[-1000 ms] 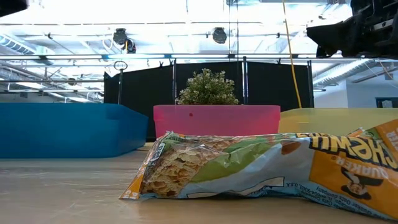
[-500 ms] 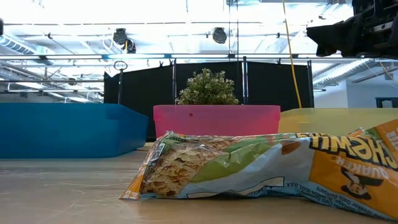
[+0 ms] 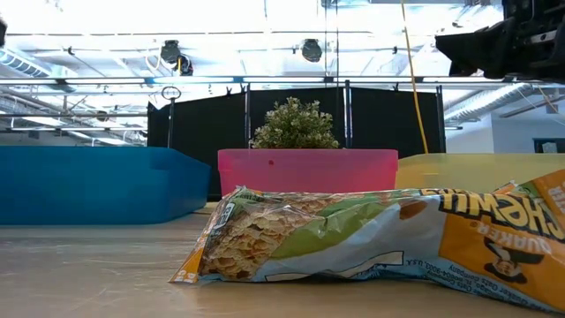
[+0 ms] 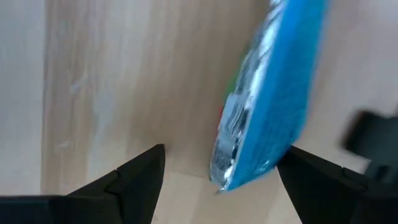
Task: Pick and place Granola Bars by type
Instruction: Put the red granola bar into the blue bin
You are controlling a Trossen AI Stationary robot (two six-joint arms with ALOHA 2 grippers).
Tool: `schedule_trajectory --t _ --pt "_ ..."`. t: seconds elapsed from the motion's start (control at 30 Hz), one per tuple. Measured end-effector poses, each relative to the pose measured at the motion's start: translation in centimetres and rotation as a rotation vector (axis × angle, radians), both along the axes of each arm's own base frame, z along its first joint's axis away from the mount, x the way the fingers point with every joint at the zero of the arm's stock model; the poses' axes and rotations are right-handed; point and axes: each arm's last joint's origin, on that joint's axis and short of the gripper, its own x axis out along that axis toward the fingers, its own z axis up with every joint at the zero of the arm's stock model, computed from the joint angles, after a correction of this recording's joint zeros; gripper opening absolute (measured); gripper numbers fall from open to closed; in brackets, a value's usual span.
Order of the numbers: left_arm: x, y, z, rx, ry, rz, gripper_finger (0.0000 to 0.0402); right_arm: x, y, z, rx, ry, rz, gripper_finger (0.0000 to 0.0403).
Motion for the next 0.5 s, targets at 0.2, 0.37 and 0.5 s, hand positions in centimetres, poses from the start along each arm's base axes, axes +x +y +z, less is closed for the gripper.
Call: schedule_trajectory --t 0.2,0.37,0.5 --pt "-0.23 0.54 -0.69 -0.006 0.009 -0.043 0.0307 -0.01 0.00 0.05 0.000 -0.005 0.000 0.0002" --pt "0.01 0.38 -0.65 -0.001 -0.032 -0.109 0.0269 -0.02 0.00 0.08 0.000 -0.009 0.000 0.0002" --pt "0.06 0.36 -0.61 0.007 -0.038 -0.123 0.0233 -0.01 0.00 0.08 0.000 -0.008 0.000 0.0002"
